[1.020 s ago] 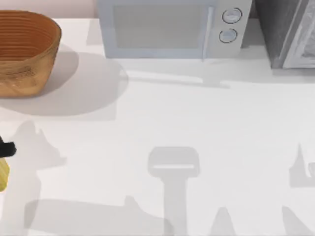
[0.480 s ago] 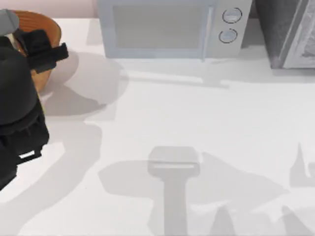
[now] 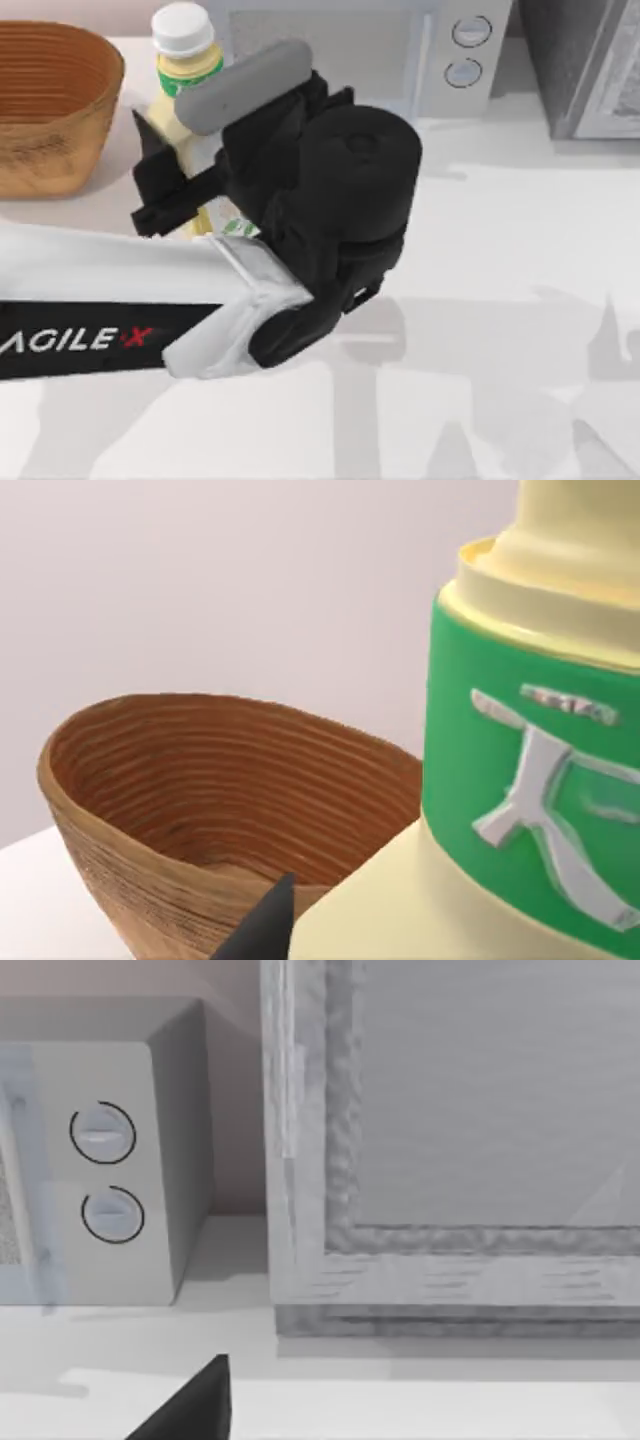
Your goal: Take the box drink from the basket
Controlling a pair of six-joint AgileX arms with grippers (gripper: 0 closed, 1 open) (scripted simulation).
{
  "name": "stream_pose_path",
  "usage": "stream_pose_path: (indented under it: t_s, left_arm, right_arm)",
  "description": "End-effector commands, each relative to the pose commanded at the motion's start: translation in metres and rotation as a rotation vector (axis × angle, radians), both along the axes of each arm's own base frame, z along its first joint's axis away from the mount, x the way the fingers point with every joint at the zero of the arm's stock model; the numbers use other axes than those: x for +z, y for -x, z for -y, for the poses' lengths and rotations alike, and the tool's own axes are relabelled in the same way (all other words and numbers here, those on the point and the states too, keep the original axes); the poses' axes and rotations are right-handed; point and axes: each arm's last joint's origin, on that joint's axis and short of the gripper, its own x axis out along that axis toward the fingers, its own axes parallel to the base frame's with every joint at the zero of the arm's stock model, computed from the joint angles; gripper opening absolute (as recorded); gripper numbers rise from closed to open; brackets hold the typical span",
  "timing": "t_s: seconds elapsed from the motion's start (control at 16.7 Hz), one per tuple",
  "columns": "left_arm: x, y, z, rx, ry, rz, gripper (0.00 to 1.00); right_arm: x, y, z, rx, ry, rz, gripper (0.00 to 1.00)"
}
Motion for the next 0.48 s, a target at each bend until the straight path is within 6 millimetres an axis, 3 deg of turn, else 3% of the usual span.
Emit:
stream_pose_path:
  t_s: [0.24,0.48]
  left_arm:
    - [-0.032,0.011,0.046,0.074,-0.023,0.005,0.00]
    - [-0.040,0.015,0.055,0.090,-0.031,0.006,0.00]
  right_arm:
    - [0.000,0.000,0.000,0.000,0.000,0.000,1.00]
    - [0.000,0.000,0.000,0.000,0.000,0.000,1.00]
